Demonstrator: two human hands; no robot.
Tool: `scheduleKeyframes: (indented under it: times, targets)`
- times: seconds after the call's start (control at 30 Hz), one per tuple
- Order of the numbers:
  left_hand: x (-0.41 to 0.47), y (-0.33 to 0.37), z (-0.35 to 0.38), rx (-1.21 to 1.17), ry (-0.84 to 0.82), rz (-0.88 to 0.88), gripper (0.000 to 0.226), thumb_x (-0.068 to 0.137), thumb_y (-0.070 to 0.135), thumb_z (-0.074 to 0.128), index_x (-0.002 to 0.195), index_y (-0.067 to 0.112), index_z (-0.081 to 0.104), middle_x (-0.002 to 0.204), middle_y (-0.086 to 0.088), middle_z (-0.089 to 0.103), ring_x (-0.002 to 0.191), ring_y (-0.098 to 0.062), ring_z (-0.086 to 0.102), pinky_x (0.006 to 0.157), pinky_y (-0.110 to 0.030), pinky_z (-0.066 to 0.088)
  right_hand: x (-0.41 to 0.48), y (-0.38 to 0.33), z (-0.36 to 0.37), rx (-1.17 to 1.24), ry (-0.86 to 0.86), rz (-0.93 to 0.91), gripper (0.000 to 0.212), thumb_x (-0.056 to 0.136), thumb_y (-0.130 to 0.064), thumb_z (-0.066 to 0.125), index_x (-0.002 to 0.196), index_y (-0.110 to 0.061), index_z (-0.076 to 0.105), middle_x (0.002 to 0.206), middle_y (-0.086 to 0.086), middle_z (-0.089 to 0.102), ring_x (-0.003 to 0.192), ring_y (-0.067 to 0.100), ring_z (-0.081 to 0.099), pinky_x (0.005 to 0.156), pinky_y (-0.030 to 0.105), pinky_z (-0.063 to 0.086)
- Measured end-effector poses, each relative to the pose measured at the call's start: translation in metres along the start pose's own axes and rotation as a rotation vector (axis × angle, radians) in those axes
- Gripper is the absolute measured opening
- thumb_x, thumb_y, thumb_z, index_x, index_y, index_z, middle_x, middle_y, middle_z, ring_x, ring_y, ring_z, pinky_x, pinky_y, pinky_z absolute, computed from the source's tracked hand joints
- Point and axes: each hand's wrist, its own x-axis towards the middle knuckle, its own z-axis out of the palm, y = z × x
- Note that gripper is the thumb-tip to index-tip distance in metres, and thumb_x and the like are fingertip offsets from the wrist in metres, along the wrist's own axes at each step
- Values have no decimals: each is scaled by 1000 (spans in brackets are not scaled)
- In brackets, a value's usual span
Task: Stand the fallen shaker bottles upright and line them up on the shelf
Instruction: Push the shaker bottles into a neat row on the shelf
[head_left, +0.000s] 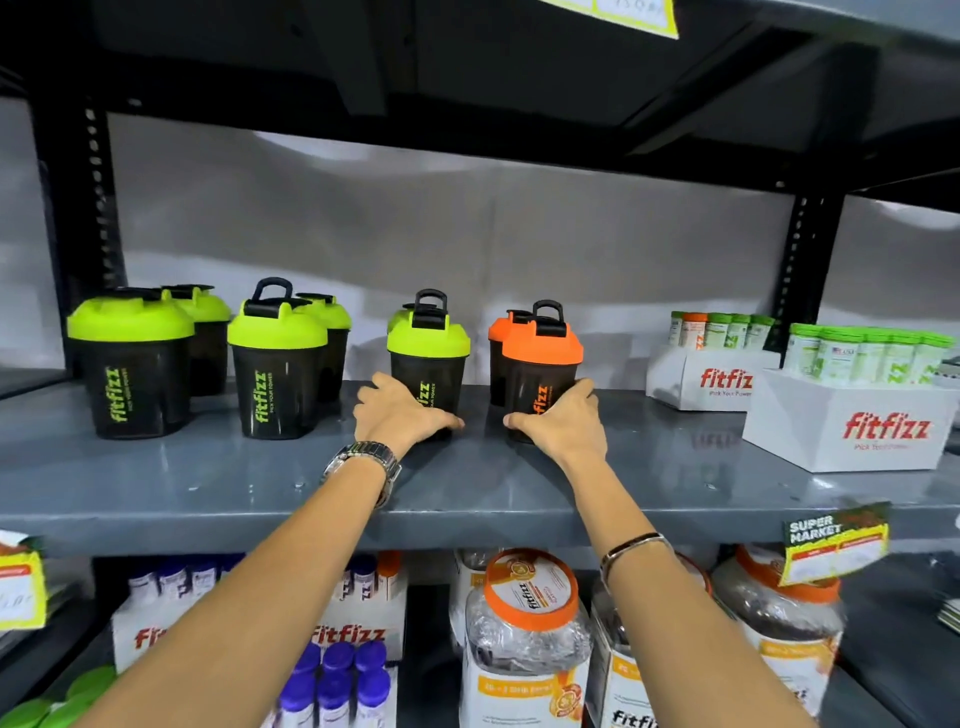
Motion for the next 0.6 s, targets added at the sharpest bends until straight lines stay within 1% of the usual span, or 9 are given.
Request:
scheduleKeyframes:
  times: [0.23, 0.3, 0.4, 0.47, 0.5, 0.53, 0.6]
  targets:
    - [-1, -1, 2, -9, 17, 9, 113, 50, 51, 86, 131, 1, 26, 136, -20, 36, 127, -36, 37, 101, -40, 37, -1, 0, 1, -11, -10, 9, 86, 63, -36, 80, 124, -3, 30, 130, 18, 44, 119, 37, 48, 91, 45, 43]
    - [-3, -2, 2, 1, 11, 24, 112, 51, 52, 85, 131, 0, 25, 136, -21, 35, 127, -36, 36, 102, -40, 36, 0, 0, 1, -19, -14, 17, 89, 62, -38, 80, 126, -3, 29, 131, 18, 43, 120, 37, 46, 93, 46, 42]
    - [-8, 0, 0, 19, -19, 51, 116, 53, 50, 85, 133, 0, 19, 137, -21, 30, 129, -36, 32, 103, -40, 34, 0, 0, 0, -57, -42, 66, 105, 61, -46, 76, 137, -3, 18, 140, 21, 33, 130, 39, 34, 103, 48, 33]
    - [-13, -2, -8, -1, -66, 64, 119, 55, 49, 85, 136, -1, 13, 140, -21, 25, 131, -35, 28, 104, -39, 33, -3, -4, -3, -13, -18, 109, 108, 65, -47, 71, 143, -4, 10, 145, 24, 25, 135, 39, 25, 107, 49, 26]
    - [-16, -6, -16, -25, -87, 84, 119, 56, 48, 85, 137, -1, 12, 140, -20, 24, 132, -34, 28, 104, -39, 33, -5, -6, -4, 15, 43, 104, 106, 67, -46, 69, 144, -4, 10, 147, 24, 24, 136, 39, 24, 107, 50, 25]
    - [-20, -9, -22, -64, -95, 123, 116, 57, 45, 85, 137, 0, 14, 140, -20, 25, 131, -33, 30, 103, -38, 34, -8, -6, -10, 44, 143, 81, 101, 68, -44, 68, 144, -4, 13, 146, 24, 27, 135, 39, 26, 107, 50, 25]
    - [-24, -28, -48, -208, -28, 240, 103, 60, 34, 86, 137, 5, 24, 136, -15, 37, 122, -28, 41, 100, -36, 39, -20, -15, -10, 144, 418, -53, 84, 69, -36, 65, 139, -7, 28, 139, 20, 39, 128, 37, 37, 102, 49, 31]
